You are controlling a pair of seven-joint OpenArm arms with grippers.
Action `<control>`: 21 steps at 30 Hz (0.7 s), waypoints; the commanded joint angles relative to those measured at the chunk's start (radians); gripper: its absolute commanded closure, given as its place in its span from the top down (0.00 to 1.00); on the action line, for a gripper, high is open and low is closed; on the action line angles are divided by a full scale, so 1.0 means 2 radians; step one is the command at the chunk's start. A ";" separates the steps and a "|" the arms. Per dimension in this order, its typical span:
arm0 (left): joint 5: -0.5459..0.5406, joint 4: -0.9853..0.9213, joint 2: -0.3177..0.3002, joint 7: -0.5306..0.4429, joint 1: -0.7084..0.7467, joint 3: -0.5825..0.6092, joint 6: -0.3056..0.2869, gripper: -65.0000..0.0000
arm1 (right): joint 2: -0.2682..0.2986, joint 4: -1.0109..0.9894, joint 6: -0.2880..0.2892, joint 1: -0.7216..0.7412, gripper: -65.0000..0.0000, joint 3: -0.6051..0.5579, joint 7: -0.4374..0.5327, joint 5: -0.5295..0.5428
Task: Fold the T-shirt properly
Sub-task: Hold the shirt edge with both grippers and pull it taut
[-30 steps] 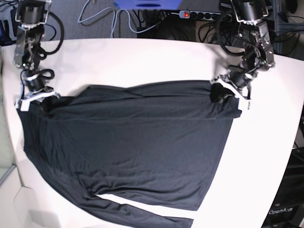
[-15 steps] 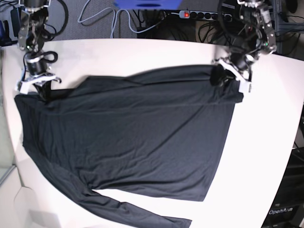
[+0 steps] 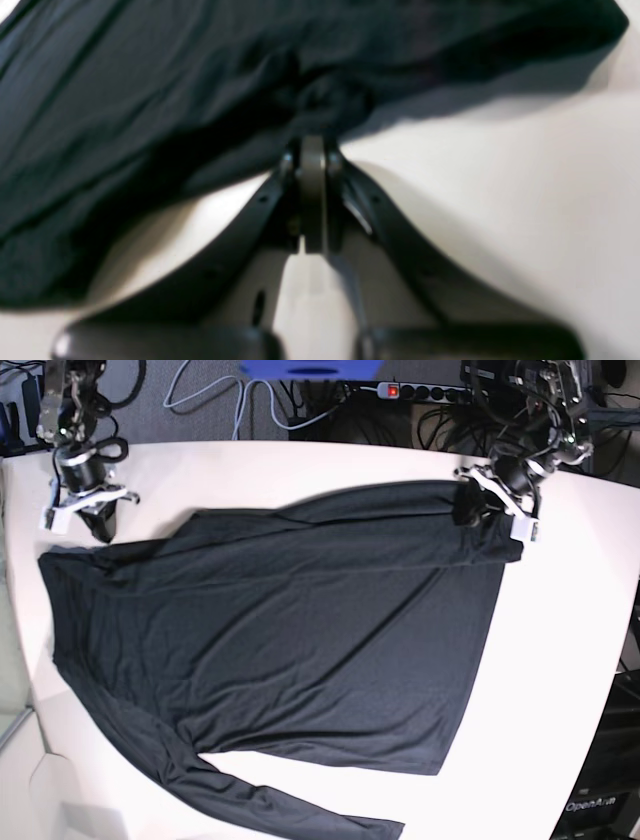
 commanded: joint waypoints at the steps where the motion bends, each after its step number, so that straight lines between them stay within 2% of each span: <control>1: 0.061 -0.007 -0.005 0.060 0.013 -0.001 0.029 0.03 | -0.001 0.007 -0.020 -0.015 0.00 -0.003 -0.058 -0.021; 7: 0.061 -0.007 -0.015 0.060 0.010 -0.001 0.029 0.03 | 0.014 0.077 -0.024 -0.022 0.00 -0.003 -0.063 -0.022; 16: 0.061 -0.007 -0.015 0.060 0.009 -0.001 0.029 0.03 | 0.053 0.135 -0.079 0.059 0.00 -0.003 -0.200 -0.022; 21: 0.061 -0.007 -0.015 0.059 0.009 -0.001 0.029 0.03 | 0.060 0.123 -0.084 0.115 0.00 -0.003 -0.266 -0.023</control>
